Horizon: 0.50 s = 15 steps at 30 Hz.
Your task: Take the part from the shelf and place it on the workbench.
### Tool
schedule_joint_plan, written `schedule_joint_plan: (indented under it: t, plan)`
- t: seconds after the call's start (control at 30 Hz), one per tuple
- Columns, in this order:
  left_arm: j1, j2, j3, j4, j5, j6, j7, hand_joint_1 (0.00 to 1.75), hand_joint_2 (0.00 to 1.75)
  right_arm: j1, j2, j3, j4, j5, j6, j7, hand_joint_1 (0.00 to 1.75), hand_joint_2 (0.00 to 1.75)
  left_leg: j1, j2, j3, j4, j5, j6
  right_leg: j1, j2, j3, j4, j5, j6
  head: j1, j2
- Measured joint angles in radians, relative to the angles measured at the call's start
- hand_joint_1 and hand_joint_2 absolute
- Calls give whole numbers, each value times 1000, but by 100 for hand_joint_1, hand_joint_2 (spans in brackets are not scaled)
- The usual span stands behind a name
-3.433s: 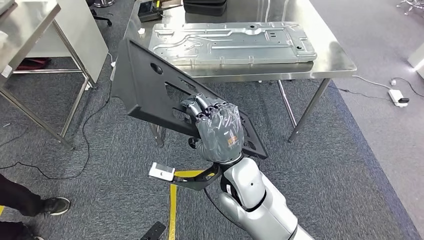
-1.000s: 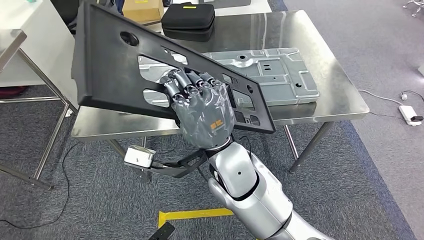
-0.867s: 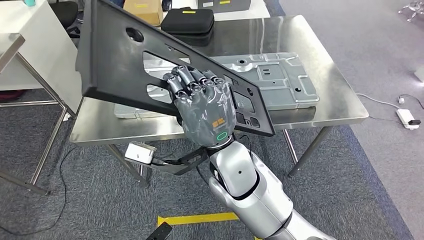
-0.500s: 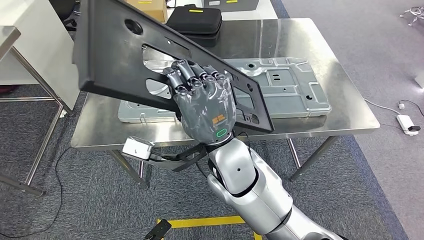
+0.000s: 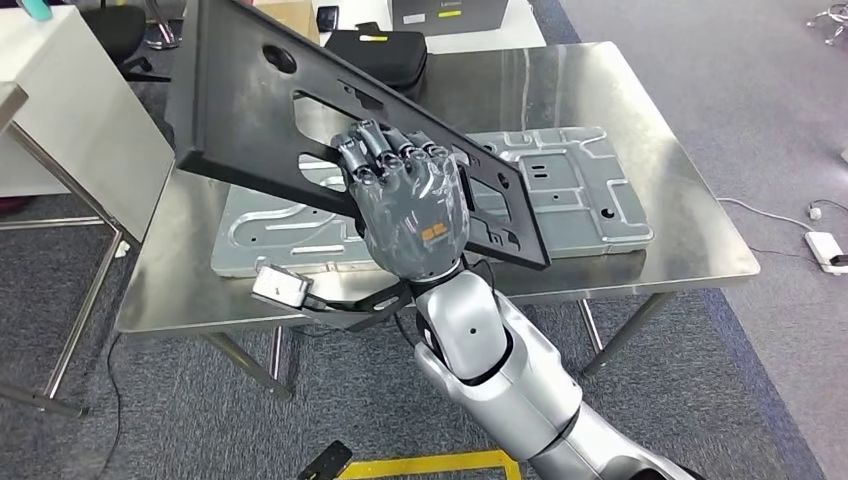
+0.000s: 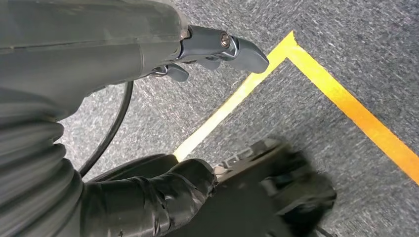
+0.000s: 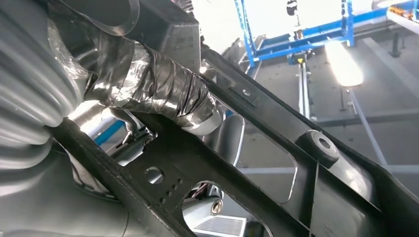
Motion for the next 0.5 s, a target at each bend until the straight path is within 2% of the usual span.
schedule_joint_plan:
  t: [0.03,0.1,0.13,0.17,0.2,0.27,0.33,0.4,0.47,0.5]
  plan:
    - [1,1,0,0,0,0,0,0,175,1,0,0,4,0,0,1,175,175,2,0,-5,-21,24,-3,-1,1,9,1,-8,2,0,0]
    - [3,2,0,0,1,0,0,0,175,1,0,0,11,0,0,2,175,175,6,1,26,-148,123,-6,-3,3,30,4,-27,10,0,0]
    - [3,3,0,0,2,0,0,0,175,1,0,0,13,0,0,2,175,175,5,2,45,-209,154,-6,-3,3,38,6,-35,15,0,0]
    - [3,3,0,0,3,0,0,0,175,0,0,0,14,0,1,3,175,175,3,4,60,-250,170,-1,-3,4,42,8,-43,21,0,0]
    - [3,3,-1,0,4,-1,0,0,175,1,-1,0,16,0,2,4,175,175,0,4,66,-270,172,6,-2,4,46,11,-48,28,0,0]
    - [6,3,-1,0,6,-2,0,0,175,2,-2,1,17,0,3,9,175,175,-2,4,75,-274,166,24,0,4,49,18,-55,41,-1,0]
    - [8,3,-1,0,6,-2,0,0,175,2,-3,1,17,0,3,13,175,175,1,3,89,-278,164,37,-2,1,39,50,-67,50,-1,0]
    - [6,3,-2,0,6,-2,0,0,175,1,-4,1,17,0,3,15,175,175,2,3,102,-280,155,48,-5,-1,-16,148,-104,58,0,0]
    - [6,3,-2,0,6,-2,0,0,175,2,-8,2,18,0,4,16,175,175,1,2,111,-279,142,53,-5,-2,-101,271,-147,64,0,0]
    - [6,3,-2,0,6,-2,0,0,175,3,-10,3,19,0,6,18,175,175,1,1,118,-278,135,53,-5,-2,-131,301,-148,65,0,0]
